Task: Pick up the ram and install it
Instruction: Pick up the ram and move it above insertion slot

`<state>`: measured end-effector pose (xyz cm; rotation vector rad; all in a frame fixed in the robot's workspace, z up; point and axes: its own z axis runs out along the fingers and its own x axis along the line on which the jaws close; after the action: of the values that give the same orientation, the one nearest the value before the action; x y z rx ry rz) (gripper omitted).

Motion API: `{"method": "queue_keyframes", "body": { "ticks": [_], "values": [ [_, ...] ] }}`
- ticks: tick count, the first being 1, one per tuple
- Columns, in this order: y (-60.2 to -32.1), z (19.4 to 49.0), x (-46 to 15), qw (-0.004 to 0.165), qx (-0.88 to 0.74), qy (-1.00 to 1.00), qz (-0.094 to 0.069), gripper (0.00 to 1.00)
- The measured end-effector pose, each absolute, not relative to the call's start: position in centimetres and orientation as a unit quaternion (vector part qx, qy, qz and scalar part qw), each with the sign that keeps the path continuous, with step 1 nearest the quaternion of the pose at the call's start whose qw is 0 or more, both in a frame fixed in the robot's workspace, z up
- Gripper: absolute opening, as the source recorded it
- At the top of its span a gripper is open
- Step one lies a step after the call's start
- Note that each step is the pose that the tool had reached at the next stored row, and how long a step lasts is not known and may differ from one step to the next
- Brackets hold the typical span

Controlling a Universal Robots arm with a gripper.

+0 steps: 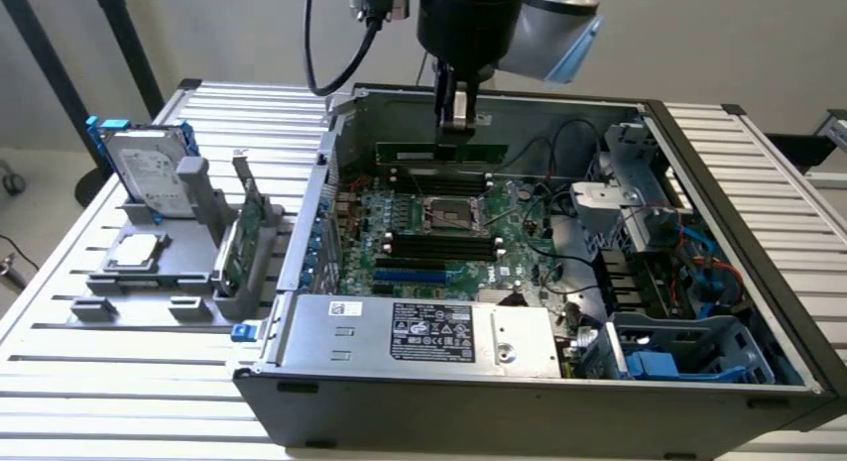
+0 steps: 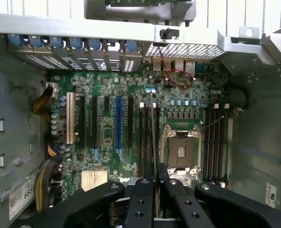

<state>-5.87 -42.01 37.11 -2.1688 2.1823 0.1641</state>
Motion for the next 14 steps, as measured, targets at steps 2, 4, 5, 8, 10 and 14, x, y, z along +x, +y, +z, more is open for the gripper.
{"method": "queue_keyframes", "body": {
  "ticks": [2,4,5,8,10,14],
  "values": [
    [-41.3,37.0,-5.5,0.03,-0.704,0.708,0.053,0.14],
    [-40.8,36.7,-5.2,0.03,-0.703,0.708,0.053,0.14],
    [-40.7,36.6,-5.0,0.03,-0.703,0.709,0.053,0.14],
    [-40.5,36.0,-4.5,0.03,-0.7,0.711,0.053,0.14],
    [-40.5,35.7,-4.4,0.03,-0.696,0.715,0.052,0.14],
    [-40.4,34.9,-4.2,0.031,-0.68,0.731,0.052,0.14]
  ]
}}
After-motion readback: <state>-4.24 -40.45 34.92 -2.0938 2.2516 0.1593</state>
